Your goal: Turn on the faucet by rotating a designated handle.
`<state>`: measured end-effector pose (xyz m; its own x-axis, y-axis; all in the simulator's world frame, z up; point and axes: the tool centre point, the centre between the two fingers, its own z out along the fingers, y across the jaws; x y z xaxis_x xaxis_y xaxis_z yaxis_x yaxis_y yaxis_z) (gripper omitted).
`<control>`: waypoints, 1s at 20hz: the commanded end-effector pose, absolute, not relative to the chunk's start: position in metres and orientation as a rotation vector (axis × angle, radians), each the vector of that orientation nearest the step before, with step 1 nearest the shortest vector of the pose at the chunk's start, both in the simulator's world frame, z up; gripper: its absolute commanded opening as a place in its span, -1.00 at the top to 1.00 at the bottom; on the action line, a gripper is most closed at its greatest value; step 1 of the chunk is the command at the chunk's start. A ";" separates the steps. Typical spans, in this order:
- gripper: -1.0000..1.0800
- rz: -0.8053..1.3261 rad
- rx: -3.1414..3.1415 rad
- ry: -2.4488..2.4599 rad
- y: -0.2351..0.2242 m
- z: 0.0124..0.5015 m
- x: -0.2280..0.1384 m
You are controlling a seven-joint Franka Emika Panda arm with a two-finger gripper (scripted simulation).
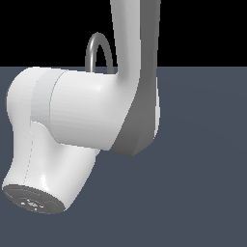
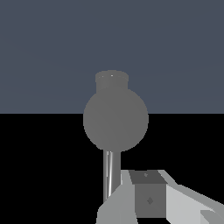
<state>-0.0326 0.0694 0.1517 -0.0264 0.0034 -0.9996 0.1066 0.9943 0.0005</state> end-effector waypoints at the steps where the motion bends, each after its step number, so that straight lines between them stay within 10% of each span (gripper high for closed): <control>1: 1.00 -0.086 0.089 1.593 0.063 0.151 -0.033; 20: 1.00 -0.070 0.082 1.563 0.028 0.132 -0.035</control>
